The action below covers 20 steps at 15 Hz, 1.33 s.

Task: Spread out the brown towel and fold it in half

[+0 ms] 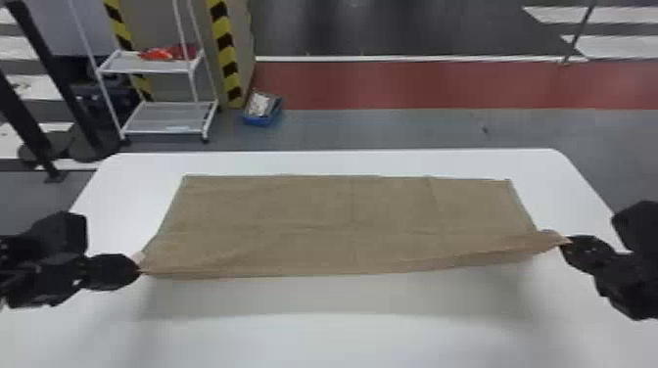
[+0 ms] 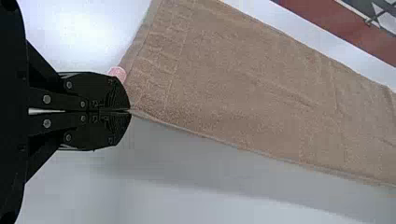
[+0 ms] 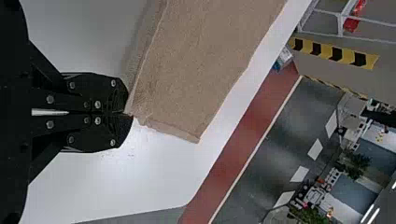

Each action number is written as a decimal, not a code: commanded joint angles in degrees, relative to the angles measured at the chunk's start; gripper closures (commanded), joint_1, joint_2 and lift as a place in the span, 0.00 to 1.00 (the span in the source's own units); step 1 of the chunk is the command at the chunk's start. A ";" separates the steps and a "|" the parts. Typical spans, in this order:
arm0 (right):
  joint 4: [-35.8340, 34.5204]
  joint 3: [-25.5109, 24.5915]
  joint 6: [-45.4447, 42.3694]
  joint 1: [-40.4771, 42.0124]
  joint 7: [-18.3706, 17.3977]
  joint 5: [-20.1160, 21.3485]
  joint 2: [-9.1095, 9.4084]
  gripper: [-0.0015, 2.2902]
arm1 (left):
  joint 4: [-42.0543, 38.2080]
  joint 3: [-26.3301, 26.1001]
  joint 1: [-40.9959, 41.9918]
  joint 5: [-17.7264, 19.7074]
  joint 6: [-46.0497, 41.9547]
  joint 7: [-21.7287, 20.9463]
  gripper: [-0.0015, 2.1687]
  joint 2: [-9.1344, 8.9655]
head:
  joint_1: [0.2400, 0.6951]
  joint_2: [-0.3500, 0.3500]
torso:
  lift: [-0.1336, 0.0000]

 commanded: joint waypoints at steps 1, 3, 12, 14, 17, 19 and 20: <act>1.22 0.21 4.74 -3.57 0.74 0.81 -0.13 0.52 | -0.08 -1.87 -3.90 -0.65 1.61 -0.72 0.63 0.62 | 1.00 0.50 | 0.08; 2.72 0.91 9.83 -6.64 1.97 2.48 -0.49 0.52 | 2.82 -4.94 -7.94 -1.44 1.96 -0.81 0.63 0.88 | 1.00 0.46 | 0.08; 8.25 1.00 21.61 -18.16 9.88 5.82 -0.31 0.52 | 17.50 -12.85 -22.27 -2.32 0.55 1.74 0.63 1.76 | 1.00 0.43 | 0.08; 8.16 -0.23 21.26 -18.86 16.38 7.14 -0.40 0.52 | 18.47 -12.85 -22.97 -2.23 -0.33 1.74 0.63 2.20 | 1.00 0.44 | 0.08; 5.62 -3.74 16.86 -17.28 30.97 10.92 -1.89 0.52 | 18.47 -12.68 -23.06 -1.70 -0.85 1.30 0.63 3.43 | 1.00 0.47 | 0.08; 4.03 -4.89 16.34 -15.61 34.75 12.41 -3.30 0.52 | 18.47 -12.68 -22.53 -1.61 -1.03 1.12 0.63 4.14 | 1.00 0.48 | 0.08; 3.86 -5.50 15.81 -15.17 35.73 13.91 -3.83 0.52 | 18.29 -12.68 -22.27 -1.61 -1.38 0.95 0.63 4.14 | 1.00 0.47 | 0.08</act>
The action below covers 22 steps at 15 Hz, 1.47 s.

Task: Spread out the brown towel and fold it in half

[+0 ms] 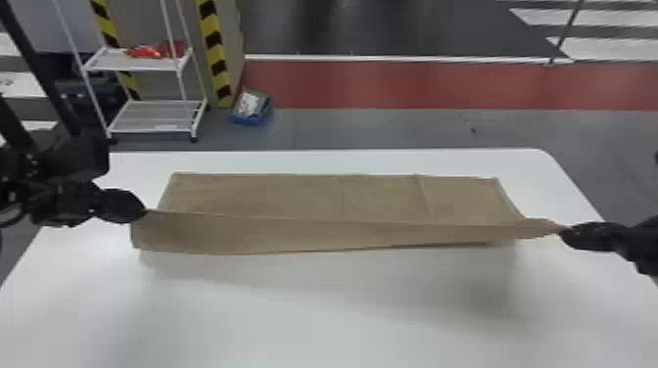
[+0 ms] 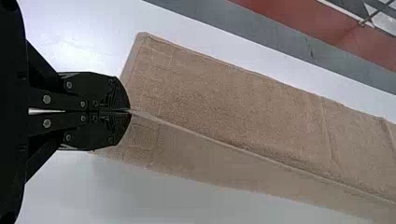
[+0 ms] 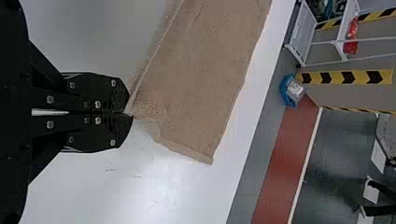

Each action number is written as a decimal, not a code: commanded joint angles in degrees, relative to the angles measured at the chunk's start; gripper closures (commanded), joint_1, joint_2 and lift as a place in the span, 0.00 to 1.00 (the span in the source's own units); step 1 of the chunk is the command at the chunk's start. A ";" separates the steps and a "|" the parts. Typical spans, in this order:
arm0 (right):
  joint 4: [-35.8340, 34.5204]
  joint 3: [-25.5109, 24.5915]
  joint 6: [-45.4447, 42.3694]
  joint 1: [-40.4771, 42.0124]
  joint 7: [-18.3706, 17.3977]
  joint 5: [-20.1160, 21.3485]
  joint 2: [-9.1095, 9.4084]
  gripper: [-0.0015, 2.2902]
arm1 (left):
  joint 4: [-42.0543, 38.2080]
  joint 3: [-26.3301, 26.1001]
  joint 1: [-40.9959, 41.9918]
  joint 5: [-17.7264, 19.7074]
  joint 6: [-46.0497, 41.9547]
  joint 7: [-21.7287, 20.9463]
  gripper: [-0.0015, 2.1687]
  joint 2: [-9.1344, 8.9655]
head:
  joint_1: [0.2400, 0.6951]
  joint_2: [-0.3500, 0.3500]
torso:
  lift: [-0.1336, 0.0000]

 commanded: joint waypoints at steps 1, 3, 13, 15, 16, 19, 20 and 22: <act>-0.56 -0.83 -1.89 0.92 0.43 4.03 -1.12 0.52 | -0.34 0.01 0.65 0.05 -0.49 -0.38 0.63 0.22 | 1.00 0.47 | 0.08; 0.23 -0.75 -4.00 1.44 0.43 7.81 -1.20 0.52 | -0.43 -0.17 1.00 -0.12 -1.19 -1.00 0.63 0.05 | 1.00 0.44 | 0.08; 22.11 4.70 -3.47 -14.90 0.43 11.50 0.38 0.52 | 7.48 -4.65 -5.42 -0.83 -1.54 4.10 0.63 -0.66 | 1.00 0.44 | 0.08; 25.19 4.88 -3.47 -17.72 0.43 11.68 0.55 0.52 | 11.17 -6.41 -8.05 -1.18 -1.54 6.21 0.63 -1.62 | 1.00 0.44 | 0.08; 26.33 4.88 -3.47 -19.03 0.43 11.68 0.55 0.52 | 12.93 -7.29 -9.55 -1.27 -1.54 7.35 0.63 -2.06 | 1.00 0.44 | 0.08; 29.58 4.79 -3.47 -22.20 0.43 11.94 0.03 0.52 | 17.33 -8.96 -12.27 -2.76 -2.25 10.60 0.63 -3.64 | 1.00 0.44 | 0.08; 31.17 4.88 -3.47 -23.43 0.43 12.30 0.03 0.52 | 19.08 -9.57 -13.50 -3.20 -2.25 11.92 0.63 -4.17 | 1.00 0.44 | 0.08; 34.07 5.14 -4.00 -25.45 0.43 13.88 -0.06 0.52 | 21.54 -10.45 -15.00 -3.73 -2.42 15.61 0.63 -5.75 | 1.00 0.42 | 0.08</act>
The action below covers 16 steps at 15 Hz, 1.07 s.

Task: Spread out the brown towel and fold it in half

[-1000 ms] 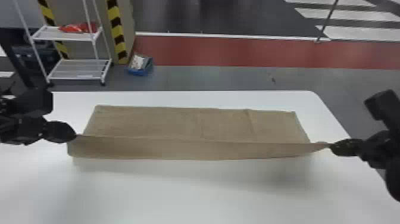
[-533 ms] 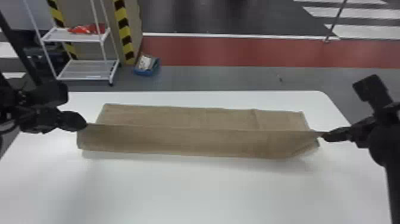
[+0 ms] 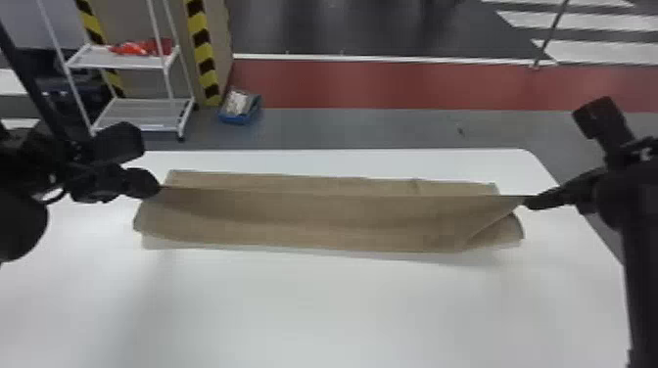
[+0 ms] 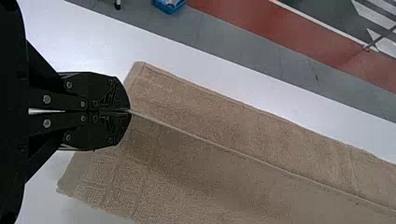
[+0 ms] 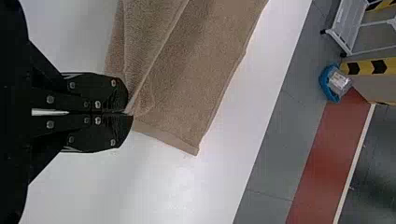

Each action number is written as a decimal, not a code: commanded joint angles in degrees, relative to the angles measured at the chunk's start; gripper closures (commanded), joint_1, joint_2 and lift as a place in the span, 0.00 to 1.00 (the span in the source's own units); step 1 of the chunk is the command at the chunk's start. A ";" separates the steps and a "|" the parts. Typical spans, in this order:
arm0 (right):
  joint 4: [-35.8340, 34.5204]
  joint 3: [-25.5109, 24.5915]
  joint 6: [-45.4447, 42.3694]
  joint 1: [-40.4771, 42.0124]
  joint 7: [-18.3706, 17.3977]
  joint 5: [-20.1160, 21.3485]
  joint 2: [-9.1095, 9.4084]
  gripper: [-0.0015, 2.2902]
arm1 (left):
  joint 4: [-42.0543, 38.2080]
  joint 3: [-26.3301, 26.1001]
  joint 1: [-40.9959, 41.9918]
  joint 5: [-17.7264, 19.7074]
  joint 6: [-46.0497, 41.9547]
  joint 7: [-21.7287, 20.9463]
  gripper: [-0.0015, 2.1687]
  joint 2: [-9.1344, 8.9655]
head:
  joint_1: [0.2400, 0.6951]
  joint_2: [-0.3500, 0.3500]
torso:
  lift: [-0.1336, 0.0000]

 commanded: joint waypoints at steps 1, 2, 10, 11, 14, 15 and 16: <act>3.47 0.21 -0.62 -2.30 0.36 1.62 -0.13 0.52 | 2.02 -0.56 -1.15 -0.57 -0.14 2.89 0.63 -1.48 | 1.00 0.42 | 0.08; 5.49 0.21 -1.15 -3.45 0.36 2.23 -0.48 0.52 | 2.90 -0.56 -1.85 -0.75 0.04 4.38 0.63 -2.19 | 1.00 0.42 | 0.08; 17.71 0.83 -6.25 -10.13 -0.53 7.50 -1.45 0.52 | 12.92 -3.72 -9.76 -4.62 -1.72 7.98 0.63 -3.77 | 0.98 0.39 | 0.08; 18.15 1.09 -6.25 -10.65 -1.23 7.68 -1.18 0.52 | 13.71 -4.07 -10.20 -5.23 -2.25 8.42 0.63 -4.29 | 0.97 0.38 | 0.08; 21.75 2.15 -7.83 -13.47 -3.52 9.44 -0.39 0.52 | 15.47 -5.30 -11.08 -7.25 -2.42 8.86 0.63 -5.44 | 0.96 0.38 | 0.08; 23.07 2.41 -7.83 -14.61 -4.13 10.05 -0.22 0.52 | 16.00 -5.48 -11.52 -7.69 -2.60 8.86 0.63 -5.70 | 0.96 0.38 | 0.08; 23.95 2.59 -8.00 -15.40 -4.66 10.67 -0.13 0.52 | 16.70 -5.48 -11.87 -8.05 -2.60 8.95 0.63 -5.96 | 0.95 0.38 | 0.08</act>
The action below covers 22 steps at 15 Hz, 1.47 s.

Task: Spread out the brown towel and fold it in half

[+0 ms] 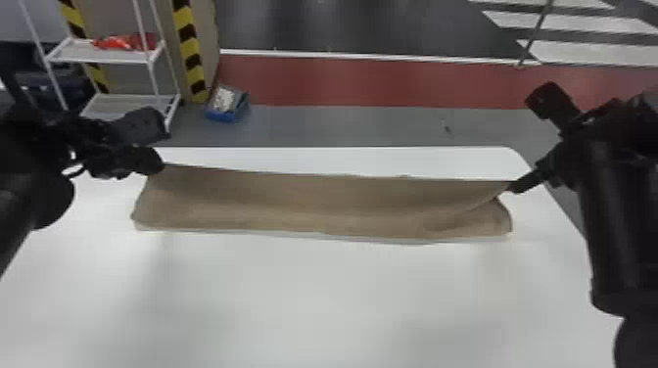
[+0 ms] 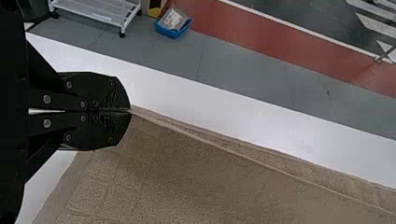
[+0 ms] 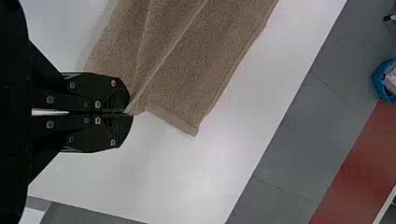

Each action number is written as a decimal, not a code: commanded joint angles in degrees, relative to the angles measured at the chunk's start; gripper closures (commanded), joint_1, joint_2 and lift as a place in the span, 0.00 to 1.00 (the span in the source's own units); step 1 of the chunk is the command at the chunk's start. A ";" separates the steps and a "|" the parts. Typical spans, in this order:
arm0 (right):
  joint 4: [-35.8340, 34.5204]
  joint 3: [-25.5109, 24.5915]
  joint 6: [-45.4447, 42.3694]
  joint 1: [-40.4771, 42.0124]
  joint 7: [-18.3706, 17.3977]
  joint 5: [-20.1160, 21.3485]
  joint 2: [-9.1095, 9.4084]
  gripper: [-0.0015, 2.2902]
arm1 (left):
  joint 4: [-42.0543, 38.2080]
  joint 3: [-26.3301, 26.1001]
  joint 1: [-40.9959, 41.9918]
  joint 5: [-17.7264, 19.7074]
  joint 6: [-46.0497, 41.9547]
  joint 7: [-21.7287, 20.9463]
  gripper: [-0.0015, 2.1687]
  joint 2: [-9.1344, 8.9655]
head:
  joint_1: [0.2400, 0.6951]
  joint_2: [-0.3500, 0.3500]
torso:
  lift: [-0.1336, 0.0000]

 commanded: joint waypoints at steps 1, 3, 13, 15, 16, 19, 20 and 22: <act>2.63 0.60 -0.52 -2.36 -0.73 1.47 0.21 0.52 | 1.37 -0.13 -0.73 -0.93 -0.30 0.21 0.63 -0.54 | 0.94 0.38 | 0.08; 3.33 0.87 -0.87 -3.24 -1.52 1.91 0.12 0.52 | 1.73 -0.13 -0.82 -1.02 -0.30 0.30 0.63 -0.54 | 0.94 0.37 | 0.08; 7.73 1.04 0.18 -6.32 -7.59 5.69 2.58 0.32 | 1.90 -0.05 -0.64 -0.84 -1.00 0.56 0.62 -0.27 | 0.90 0.38 | 0.08; 7.73 1.04 1.94 -5.70 -10.22 5.60 3.37 0.04 | 1.11 0.48 1.12 0.12 -4.17 1.79 0.38 -0.10 | 0.90 0.38 | 0.08; 7.73 1.13 2.47 -5.18 -11.72 5.60 3.90 0.02 | 0.93 0.74 1.56 0.92 -4.17 2.06 0.19 -0.01 | 0.90 0.37 | 0.08; 7.38 1.22 3.70 -4.39 -13.03 5.42 4.16 0.02 | -0.82 2.15 2.70 2.50 -4.17 2.15 0.03 0.25 | 0.93 0.36 | 0.08; 6.94 1.48 3.88 -4.03 -13.03 5.16 4.16 0.02 | -1.61 2.94 3.23 2.59 -4.17 2.23 0.03 0.43 | 0.93 0.36 | 0.08; 5.88 1.83 4.58 -3.33 -12.95 4.63 3.99 0.02 | -3.64 4.26 4.37 4.43 -4.17 2.76 0.03 1.22 | 0.94 0.36 | 0.08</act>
